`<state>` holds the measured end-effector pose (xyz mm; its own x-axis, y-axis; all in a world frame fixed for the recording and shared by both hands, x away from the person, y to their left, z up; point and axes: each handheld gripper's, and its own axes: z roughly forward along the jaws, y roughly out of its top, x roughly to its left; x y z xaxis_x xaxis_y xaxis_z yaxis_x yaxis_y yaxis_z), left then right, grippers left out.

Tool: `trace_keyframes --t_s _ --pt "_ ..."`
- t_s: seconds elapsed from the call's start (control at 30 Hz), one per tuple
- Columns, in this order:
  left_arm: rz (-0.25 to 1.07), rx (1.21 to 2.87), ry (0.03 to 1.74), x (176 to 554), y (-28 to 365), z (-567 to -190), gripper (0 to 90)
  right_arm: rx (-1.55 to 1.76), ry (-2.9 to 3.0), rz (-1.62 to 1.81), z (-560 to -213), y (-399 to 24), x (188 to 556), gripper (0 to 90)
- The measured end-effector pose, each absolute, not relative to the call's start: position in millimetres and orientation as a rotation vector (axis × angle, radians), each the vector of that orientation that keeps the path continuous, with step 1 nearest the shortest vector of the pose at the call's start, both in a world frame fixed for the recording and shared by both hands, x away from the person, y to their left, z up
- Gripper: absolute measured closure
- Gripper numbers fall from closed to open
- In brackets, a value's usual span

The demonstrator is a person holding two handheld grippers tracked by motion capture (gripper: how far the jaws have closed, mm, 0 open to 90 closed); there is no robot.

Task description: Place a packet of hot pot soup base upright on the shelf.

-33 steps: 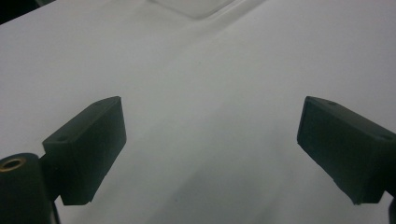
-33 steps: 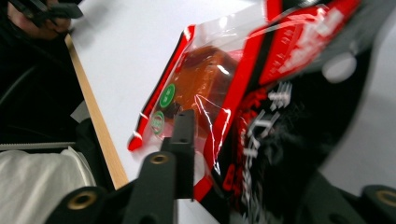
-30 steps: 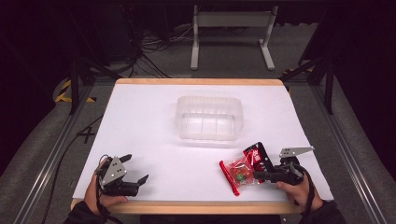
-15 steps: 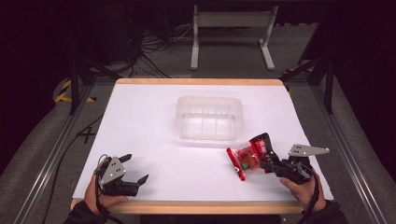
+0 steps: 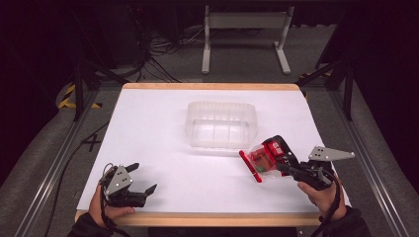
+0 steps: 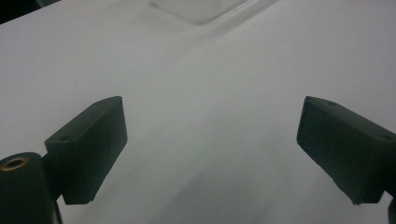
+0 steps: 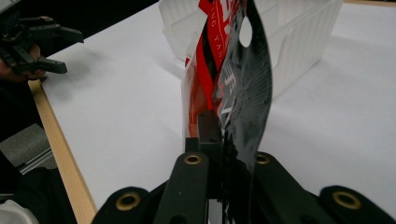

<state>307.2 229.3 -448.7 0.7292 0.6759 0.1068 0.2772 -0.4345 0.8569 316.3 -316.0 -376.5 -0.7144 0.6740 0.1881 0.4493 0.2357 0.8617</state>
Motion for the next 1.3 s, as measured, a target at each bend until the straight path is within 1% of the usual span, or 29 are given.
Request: trace_keyframes --t_s 0.5,0.8,1.07,1.3 --pt "0.556 2.009 0.736 308 231 -448 8.1 1.007 2.173 1.478 -342 -299 329 90.0" --pt "0.554 2.002 0.732 308 231 -448 8.3 1.017 2.127 1.429 -319 -271 355 90.0" --pt "0.550 2.011 0.726 309 231 -449 8.3 1.083 2.106 1.367 -315 -249 379 90.0" --pt "0.545 2.017 0.719 309 231 -449 8.2 1.190 2.059 1.313 -324 -235 405 90.0"
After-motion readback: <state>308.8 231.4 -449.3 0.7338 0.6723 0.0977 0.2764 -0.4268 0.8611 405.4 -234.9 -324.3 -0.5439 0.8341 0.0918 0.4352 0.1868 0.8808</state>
